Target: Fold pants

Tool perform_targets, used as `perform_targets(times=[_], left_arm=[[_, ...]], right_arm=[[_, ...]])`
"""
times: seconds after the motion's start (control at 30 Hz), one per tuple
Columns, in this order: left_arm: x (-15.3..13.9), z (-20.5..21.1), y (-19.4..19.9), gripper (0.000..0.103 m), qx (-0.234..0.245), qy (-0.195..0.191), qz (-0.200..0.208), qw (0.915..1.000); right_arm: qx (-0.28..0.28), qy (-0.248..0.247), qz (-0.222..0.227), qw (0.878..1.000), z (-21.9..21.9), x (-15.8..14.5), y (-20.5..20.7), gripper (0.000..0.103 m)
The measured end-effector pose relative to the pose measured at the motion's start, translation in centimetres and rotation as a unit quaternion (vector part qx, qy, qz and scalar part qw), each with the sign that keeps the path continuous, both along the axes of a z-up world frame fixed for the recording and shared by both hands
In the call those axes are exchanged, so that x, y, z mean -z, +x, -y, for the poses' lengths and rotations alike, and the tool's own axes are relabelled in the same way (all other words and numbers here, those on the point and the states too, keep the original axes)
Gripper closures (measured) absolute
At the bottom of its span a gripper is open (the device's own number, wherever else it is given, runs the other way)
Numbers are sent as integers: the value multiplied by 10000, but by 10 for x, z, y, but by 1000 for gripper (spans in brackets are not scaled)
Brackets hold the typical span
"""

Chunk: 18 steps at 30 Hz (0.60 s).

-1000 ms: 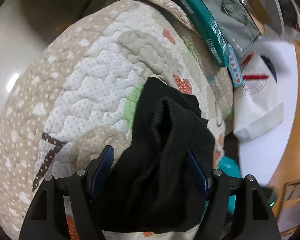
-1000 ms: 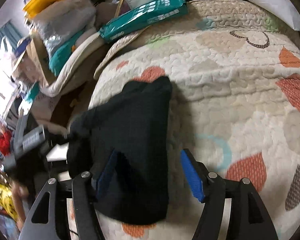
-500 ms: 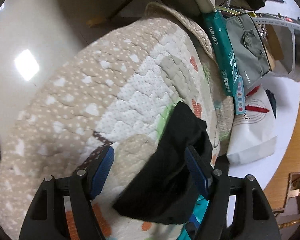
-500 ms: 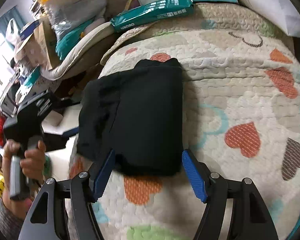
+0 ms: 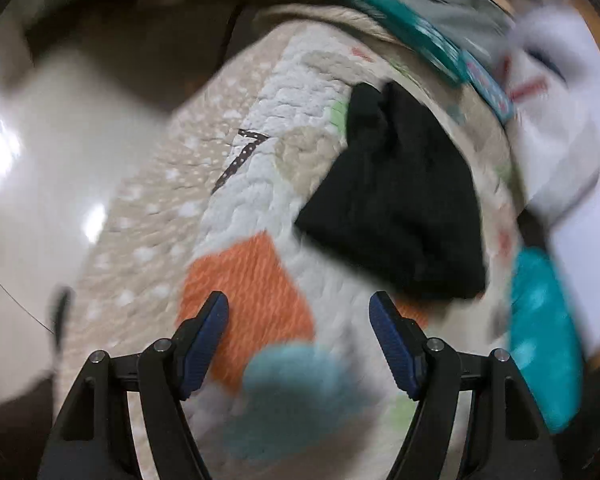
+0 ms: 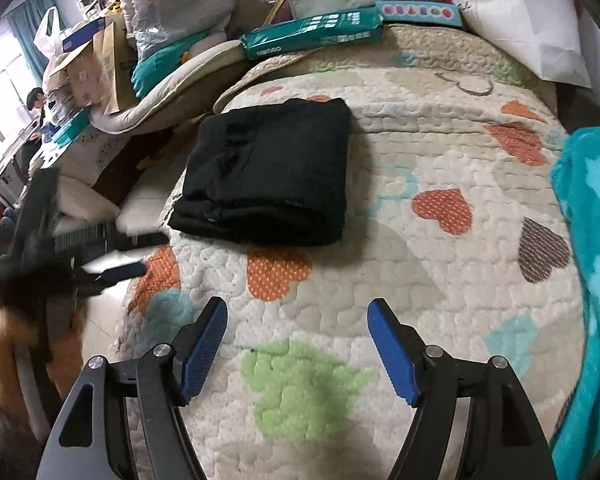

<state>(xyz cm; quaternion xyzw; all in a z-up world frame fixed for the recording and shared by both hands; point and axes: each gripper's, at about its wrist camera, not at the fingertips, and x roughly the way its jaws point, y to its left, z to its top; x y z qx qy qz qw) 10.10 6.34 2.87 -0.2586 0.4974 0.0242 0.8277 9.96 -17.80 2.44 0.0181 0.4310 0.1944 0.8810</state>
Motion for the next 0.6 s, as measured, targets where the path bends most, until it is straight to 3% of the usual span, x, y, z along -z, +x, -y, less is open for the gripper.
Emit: perform_targets(times=[0.1,0.27,0.4,0.6], left_arm=[[-12,22,-39,31,19,735,293,9969],[-32,27,-88,31,-380,1083,445,9924],[-66,57,-108,31,-301,1957,758,9773],[-100,93,-129,27,-160,2400,1145,9638]], right_arm=[[113,53,30,9999,5,0,-13,25],[180,-60,265,9995,6,-6,-30,25],[84,0,561,9984,2,-19,-48,24],[43,-126,942,9955,2,-30,-71,22]])
